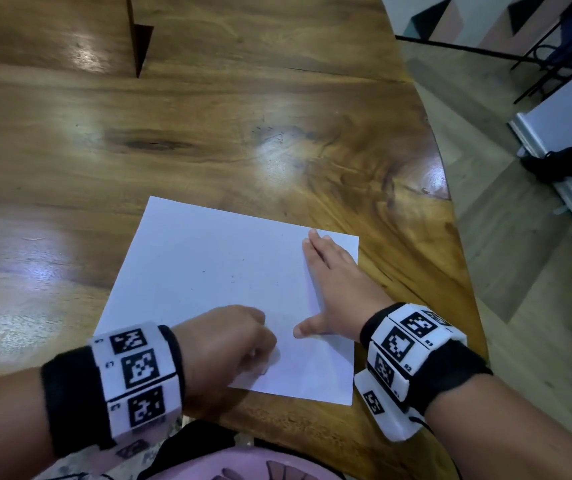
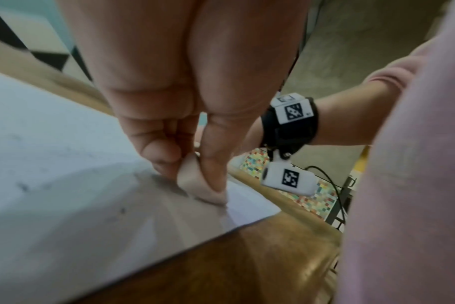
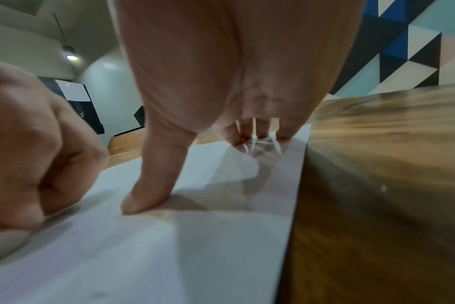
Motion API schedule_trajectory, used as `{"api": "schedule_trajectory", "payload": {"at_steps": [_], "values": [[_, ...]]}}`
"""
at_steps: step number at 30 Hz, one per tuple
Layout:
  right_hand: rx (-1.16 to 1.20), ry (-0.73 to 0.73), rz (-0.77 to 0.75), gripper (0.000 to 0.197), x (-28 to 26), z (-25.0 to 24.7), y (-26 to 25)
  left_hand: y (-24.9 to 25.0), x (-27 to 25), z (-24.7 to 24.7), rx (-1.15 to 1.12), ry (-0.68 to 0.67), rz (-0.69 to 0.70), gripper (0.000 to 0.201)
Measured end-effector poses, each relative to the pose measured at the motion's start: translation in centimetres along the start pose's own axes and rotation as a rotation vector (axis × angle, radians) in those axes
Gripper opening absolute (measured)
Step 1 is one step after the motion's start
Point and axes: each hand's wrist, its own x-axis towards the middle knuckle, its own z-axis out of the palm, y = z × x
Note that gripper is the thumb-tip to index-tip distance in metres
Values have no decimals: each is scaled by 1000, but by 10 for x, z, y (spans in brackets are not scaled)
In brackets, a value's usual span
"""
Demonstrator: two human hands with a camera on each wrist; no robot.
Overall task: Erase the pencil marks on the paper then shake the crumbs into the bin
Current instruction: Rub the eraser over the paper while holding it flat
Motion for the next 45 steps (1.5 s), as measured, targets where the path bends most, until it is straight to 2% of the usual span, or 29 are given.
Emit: {"api": "schedule_trajectory", "payload": {"at_steps": [2,6,8,13,17,21,23,26,27,31,35,39,43,45], "values": [[0,2,-6,128,0,0,0,-1,8,-5,-5,18,-12,15],[7,8,-12,127,0,0,-1,0,29,-15,21,222,-53,10],[12,10,-12,128,0,0,0,2,25,-10,23,255,-35,10],[21,12,-18,128,1,3,4,0,10,2,-16,225,-12,12],[43,26,53,130,-6,3,20,-4,11,4,-60,216,-29,10],[39,16,57,131,-10,2,30,1,23,-19,-23,155,-67,7],[35,22,54,130,-9,2,29,0,42,-45,-10,249,-135,10],[21,18,66,129,-9,1,28,-5,76,-76,-51,486,-279,13],[5,18,69,129,-9,1,29,-6,85,-80,-52,512,-307,13],[-50,23,86,129,-9,3,29,-2,93,-64,-91,512,-328,11],[-111,27,114,129,-9,2,30,5,87,-50,-90,375,-236,11],[-145,17,132,129,-10,1,28,-3,101,-64,-85,493,-283,13],[-131,19,132,129,-12,-1,27,11,96,-48,-42,330,-164,6],[-130,18,129,128,-12,-1,27,7,101,-54,-39,365,-198,7]]}}
